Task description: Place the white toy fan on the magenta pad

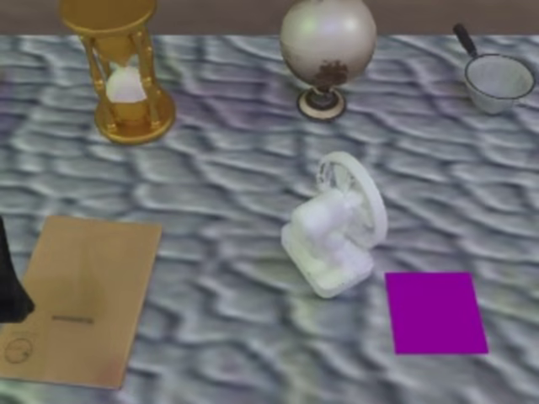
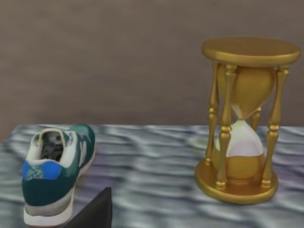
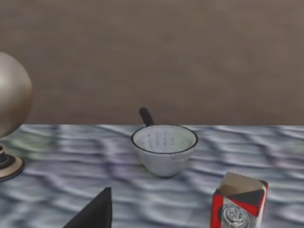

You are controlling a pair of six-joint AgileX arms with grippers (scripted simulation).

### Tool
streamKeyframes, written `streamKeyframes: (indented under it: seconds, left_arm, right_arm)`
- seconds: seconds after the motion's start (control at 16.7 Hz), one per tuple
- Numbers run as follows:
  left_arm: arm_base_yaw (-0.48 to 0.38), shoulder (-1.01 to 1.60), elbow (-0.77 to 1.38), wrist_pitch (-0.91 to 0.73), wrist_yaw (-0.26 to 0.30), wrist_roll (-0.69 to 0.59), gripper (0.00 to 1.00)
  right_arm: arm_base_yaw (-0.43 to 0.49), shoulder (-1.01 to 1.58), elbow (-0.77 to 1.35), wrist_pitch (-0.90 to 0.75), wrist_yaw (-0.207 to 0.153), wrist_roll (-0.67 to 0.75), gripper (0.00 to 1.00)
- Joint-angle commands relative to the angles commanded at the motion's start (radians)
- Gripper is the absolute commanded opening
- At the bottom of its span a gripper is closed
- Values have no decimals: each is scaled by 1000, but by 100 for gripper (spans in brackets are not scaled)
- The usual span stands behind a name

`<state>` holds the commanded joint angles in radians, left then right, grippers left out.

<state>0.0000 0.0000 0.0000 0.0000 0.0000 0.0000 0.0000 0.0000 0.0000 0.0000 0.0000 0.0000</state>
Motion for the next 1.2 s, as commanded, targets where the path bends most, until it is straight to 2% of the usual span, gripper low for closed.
streamKeyframes:
  seconds: [0.24,0.54,0.9,1.2]
  left_arm:
    - [0,0,0,0,0,0,100]
    - [0,0,0,0,0,0,100]
    - [0,0,0,0,0,0,100]
    - [0,0,0,0,0,0,100]
  right_arm:
    - [3,29,24,-26,5,2,100]
    - [29,272,231,-223,43,18,100]
    - [113,762,700,-593,87,54,100]
    - [233,1237,1201,-938,95,80,100]
